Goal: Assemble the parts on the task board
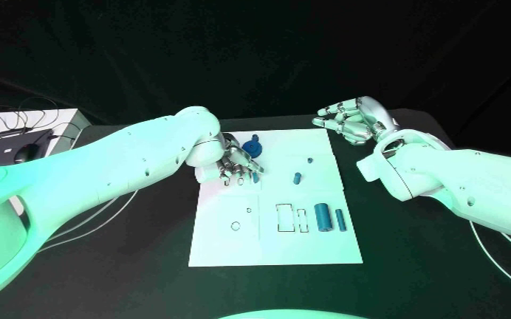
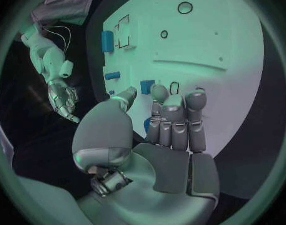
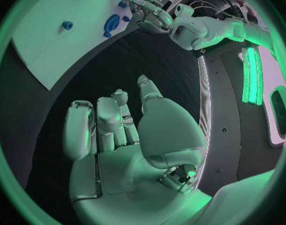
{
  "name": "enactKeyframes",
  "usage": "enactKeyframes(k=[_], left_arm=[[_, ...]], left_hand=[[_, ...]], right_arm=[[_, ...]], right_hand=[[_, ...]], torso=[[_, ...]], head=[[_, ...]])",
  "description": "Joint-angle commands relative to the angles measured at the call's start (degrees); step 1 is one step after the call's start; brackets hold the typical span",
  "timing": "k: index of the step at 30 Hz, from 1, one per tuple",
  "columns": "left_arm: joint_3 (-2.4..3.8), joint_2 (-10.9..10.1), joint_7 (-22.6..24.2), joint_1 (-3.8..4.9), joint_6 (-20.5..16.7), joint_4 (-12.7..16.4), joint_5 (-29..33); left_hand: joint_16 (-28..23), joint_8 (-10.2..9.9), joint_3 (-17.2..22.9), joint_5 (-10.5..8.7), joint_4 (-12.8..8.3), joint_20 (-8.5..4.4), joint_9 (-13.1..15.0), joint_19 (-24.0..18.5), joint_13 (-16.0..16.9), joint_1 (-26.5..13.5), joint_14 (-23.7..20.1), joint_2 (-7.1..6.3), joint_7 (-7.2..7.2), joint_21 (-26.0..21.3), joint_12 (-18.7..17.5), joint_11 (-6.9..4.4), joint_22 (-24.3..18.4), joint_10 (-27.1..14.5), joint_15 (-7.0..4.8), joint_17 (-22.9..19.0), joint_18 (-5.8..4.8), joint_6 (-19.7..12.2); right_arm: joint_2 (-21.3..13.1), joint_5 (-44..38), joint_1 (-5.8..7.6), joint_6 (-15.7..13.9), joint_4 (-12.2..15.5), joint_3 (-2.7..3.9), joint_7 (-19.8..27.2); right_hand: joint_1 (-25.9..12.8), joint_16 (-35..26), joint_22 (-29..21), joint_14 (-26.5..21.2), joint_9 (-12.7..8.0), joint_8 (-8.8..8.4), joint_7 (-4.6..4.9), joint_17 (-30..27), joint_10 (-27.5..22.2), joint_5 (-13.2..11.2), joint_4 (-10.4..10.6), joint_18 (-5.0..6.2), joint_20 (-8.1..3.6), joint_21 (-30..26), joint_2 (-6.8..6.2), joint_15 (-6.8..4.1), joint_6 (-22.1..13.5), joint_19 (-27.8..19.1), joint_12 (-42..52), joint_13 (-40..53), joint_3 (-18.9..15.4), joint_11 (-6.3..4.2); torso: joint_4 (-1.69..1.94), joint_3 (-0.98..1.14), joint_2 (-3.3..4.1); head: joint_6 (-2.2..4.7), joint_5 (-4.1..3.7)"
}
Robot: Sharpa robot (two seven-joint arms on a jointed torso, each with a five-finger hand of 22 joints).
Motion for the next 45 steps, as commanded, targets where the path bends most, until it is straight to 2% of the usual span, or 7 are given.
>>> enactKeyframes(k=[1,18,26,35,38,45], left_arm=[[-0.08,0.3,0.0,-0.06,0.9,-0.2,-0.3],[-0.19,0.8,-0.1,-0.2,1.4,-0.5,-0.3],[-0.2,0.7,-0.1,-0.24,1.9,-0.6,-0.1],[-0.19,0.7,-0.1,-0.25,2.2,-0.9,0.2],[-0.19,0.7,-0.1,-0.25,2.4,-0.9,0.6],[-0.18,0.7,0.2,-0.25,2.6,-1.0,1.5]], left_hand=[[0.2,-0.3,0.1,0.01,-0.5,0.25,0.0,0.3,-0.1,0.6,-0.5,0.38,0.02,-0.4,0.2,0.06,0.1,-0.5,0.06,0.0,-0.15,-0.3],[0.3,-0.5,0.0,0.01,-1.8,0.27,0.0,0.3,-0.3,1.1,-0.5,1.07,0.03,-0.7,0.4,0.07,0.6,-0.6,0.08,0.1,-0.17,-0.3],[0.3,-0.9,0.9,0.01,-4.4,0.34,-0.5,0.2,-0.4,2.5,-0.7,2.7,0.01,-0.9,0.5,0.04,1.0,-0.7,0.08,0.0,-0.18,-0.4],[0.4,-1.3,1.5,0.03,-7.1,0.33,-1.0,0.3,-0.6,3.4,-0.6,4.53,-0.13,-1.1,0.5,-0.08,1.6,-0.8,0.0,0.1,-0.19,-0.4],[0.4,-1.8,2.9,0.04,-8.2,0.36,-1.4,0.3,-0.6,4.3,-0.7,5.54,-0.1,-1.2,0.5,-0.1,1.7,-0.9,-0.03,0.1,-0.19,-0.7],[0.4,-3.0,9.0,0.17,-13.0,0.5,-3.0,0.1,-0.9,6.1,-0.8,7.89,0.09,-1.4,0.0,-0.1,1.9,-1.1,-0.03,0.2,-0.12,-1.1]], right_arm=[[0.1,-0.5,-0.02,0.5,0.0,0.02,0.1],[0.2,-0.6,-0.03,0.6,-0.1,0.02,0.0],[0.3,-0.6,-0.04,0.7,-0.2,0.02,-0.1],[0.5,-0.6,-0.07,0.8,-0.2,0.01,-0.1],[0.5,-0.6,-0.08,0.8,-0.2,0.01,-0.1],[0.5,-0.6,-0.08,0.8,-0.2,0.01,-0.1]], right_hand=[[-0.4,0.1,11.0,0.0,0.1,-0.24,0.43,0.1,-0.2,-0.2,-0.3,0.05,-0.32,0.0,0.0,-0.34,0.2,4.1,0.3,0.1,0.0,-0.43],[-0.4,0.1,11.0,0.0,0.1,-0.24,0.43,0.1,-0.2,-0.2,-0.3,0.05,-0.32,0.0,0.0,-0.34,0.2,4.1,0.3,0.1,0.1,-0.43],[-0.4,0.1,11.0,0.0,0.1,-0.24,0.43,0.1,-0.2,-0.2,-0.3,0.05,-0.32,0.0,0.0,-0.34,0.2,4.1,0.3,0.1,0.1,-0.43],[-0.4,0.1,11.0,0.0,0.1,-0.24,0.43,0.1,-0.2,-0.2,-0.3,0.05,-0.32,0.0,0.0,-0.34,0.2,4.1,0.3,0.1,0.1,-0.43],[-0.4,0.1,11.0,0.0,0.1,-0.24,0.43,0.1,-0.2,-0.2,-0.3,0.05,-0.32,0.0,0.0,-0.34,0.2,4.1,0.3,0.1,0.1,-0.43],[-0.4,0.1,11.0,0.0,0.1,-0.24,0.43,0.1,-0.2,-0.2,-0.3,0.05,-0.32,0.0,0.0,-0.34,0.2,4.1,0.3,0.1,0.1,-0.43]], torso=[[0.02,0.0,-0.03],[-0.02,0.01,0.01],[0.08,0.04,0.03],[-0.01,0.01,0.01],[0.02,0.04,0.01],[0.02,0.05,-0.02]], head=[[-0.01,0.03],[-0.21,-0.06],[-0.37,-0.01],[-0.43,0.0],[-0.48,0.06],[-0.53,0.24]])
